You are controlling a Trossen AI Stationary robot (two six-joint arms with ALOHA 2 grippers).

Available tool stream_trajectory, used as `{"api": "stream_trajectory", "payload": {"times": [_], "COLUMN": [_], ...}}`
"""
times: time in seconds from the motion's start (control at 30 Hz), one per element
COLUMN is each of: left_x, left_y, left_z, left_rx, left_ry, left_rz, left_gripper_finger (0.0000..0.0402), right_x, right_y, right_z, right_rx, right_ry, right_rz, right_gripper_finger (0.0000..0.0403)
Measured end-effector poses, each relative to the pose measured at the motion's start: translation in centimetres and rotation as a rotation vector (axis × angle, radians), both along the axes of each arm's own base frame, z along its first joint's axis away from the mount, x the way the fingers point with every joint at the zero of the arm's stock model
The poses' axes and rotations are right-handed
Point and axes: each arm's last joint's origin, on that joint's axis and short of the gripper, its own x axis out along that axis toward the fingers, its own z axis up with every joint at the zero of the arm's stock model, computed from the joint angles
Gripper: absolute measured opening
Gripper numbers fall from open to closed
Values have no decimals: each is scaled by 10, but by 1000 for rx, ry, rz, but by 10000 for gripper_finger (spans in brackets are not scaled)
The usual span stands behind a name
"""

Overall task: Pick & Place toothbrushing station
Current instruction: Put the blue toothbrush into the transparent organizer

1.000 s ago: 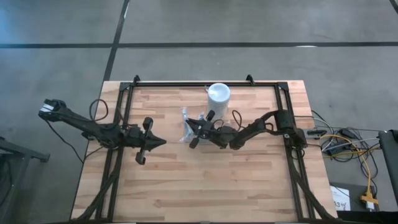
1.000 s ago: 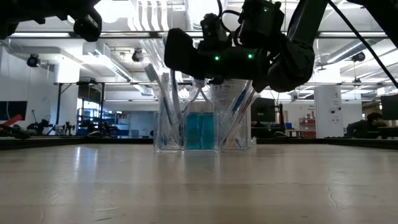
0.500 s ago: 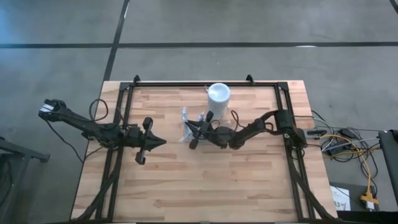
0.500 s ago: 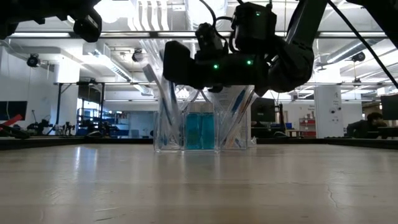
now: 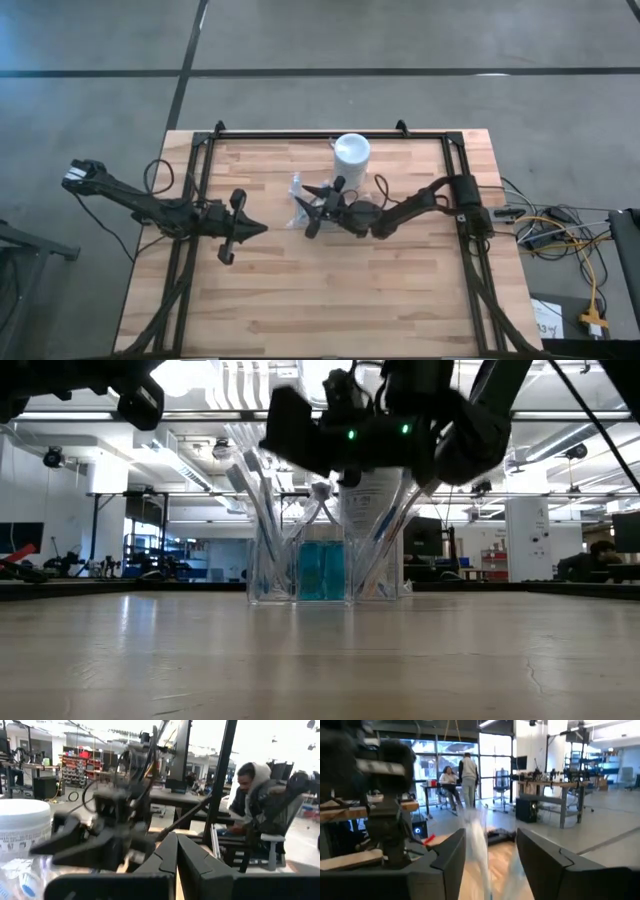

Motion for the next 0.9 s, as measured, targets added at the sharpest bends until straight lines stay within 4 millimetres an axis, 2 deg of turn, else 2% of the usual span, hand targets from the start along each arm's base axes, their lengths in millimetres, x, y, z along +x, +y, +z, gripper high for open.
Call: {"api": "stream_trajectory", "payload": {"times": [0.2, 0.33, 0.43, 0.53, 0.63, 0.67, 0.8, 0.9], "left_x": [1, 2, 5, 11, 22, 26, 42, 53], "left_y": [-1, -7, -15, -21, -25, -26, -29, -24], "left_z": [-9, -20, -31, -43, -53, -55, -64, -75], "left_rx": [15, 41, 66, 73, 74, 69, 50, 55], "left_ry": [97, 192, 273, 329, 340, 334, 306, 339], "left_rz": [-16, -140, -250, -267, -214, -200, -170, -93], "left_gripper_finger": [13, 10, 5, 3, 5, 5, 4, 4], "right_x": [-13, -32, -54, -84, -113, -122, -156, -175], "right_y": [18, 30, 36, 37, 34, 32, 24, 20], "right_z": [43, 80, 111, 132, 137, 135, 116, 100], "right_rx": [-50, -74, -109, -120, -139, -138, -65, -26], "right_ry": [4, 67, 129, 162, 213, 231, 221, 182], "right_rz": [37, 81, 157, 237, 344, 371, 372, 370], "right_gripper_finger": [181, 180, 156, 100, 33, 21, 17, 17]}}
